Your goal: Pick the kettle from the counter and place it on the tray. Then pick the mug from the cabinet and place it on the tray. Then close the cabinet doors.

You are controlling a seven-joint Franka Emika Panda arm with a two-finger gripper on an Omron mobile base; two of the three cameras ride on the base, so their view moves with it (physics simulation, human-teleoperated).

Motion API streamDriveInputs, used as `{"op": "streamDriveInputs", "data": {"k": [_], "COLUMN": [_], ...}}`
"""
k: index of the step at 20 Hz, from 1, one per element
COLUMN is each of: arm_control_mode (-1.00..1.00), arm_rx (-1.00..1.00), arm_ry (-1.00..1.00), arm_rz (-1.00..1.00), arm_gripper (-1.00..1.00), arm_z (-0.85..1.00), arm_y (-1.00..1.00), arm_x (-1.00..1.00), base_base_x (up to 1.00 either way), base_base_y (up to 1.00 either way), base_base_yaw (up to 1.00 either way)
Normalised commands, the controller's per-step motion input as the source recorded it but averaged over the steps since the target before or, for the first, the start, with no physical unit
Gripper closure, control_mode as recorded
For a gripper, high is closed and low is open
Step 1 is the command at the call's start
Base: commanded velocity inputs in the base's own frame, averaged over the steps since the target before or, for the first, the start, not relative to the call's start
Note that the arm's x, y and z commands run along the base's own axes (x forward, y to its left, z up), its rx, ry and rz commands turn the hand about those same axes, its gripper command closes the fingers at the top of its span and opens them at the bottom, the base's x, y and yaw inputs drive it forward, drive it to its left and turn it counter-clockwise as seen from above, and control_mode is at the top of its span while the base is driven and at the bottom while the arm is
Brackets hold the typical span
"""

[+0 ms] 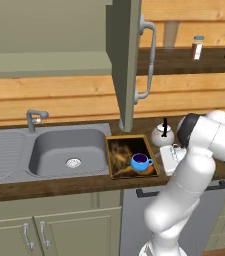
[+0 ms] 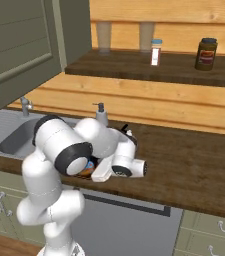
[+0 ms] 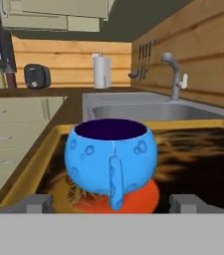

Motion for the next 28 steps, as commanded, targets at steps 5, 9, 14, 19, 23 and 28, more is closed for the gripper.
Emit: {"op": "streamDriveInputs", "data": {"k": [5,9,14,19,23,28], "arm_control_mode": [-1.0,-1.0,-1.0,-1.0,-1.0,-1.0], "arm_rx": [-0.2,-0.16,-0.13,-0.21,-0.23,-0.1], "arm_ry": [0.0,0.01,0.06,0.23,0.4,0.49], "arm_rz": [-0.01,-0.09,-0.26,-0.54,-0.65,-0.56], "arm_gripper": [-1.0,-1.0,-1.0,-1.0,-1.0,-1.0], "arm_z": [0.73,0.91,0.91,0.61,0.43,0.27], "arm_y": [0.0,0.0,0.09,0.26,0.02,-0.01], "arm_x": [-0.27,-0.33,-0.11,0.0,0.09,0.19], "base_base_x": [0.0,0.0,0.0,0.0,0.0,0.0], "base_base_y": [0.0,0.0,0.0,0.0,0.0,0.0], "base_base_yaw": [0.0,0.0,0.0,0.0,0.0,0.0]}}
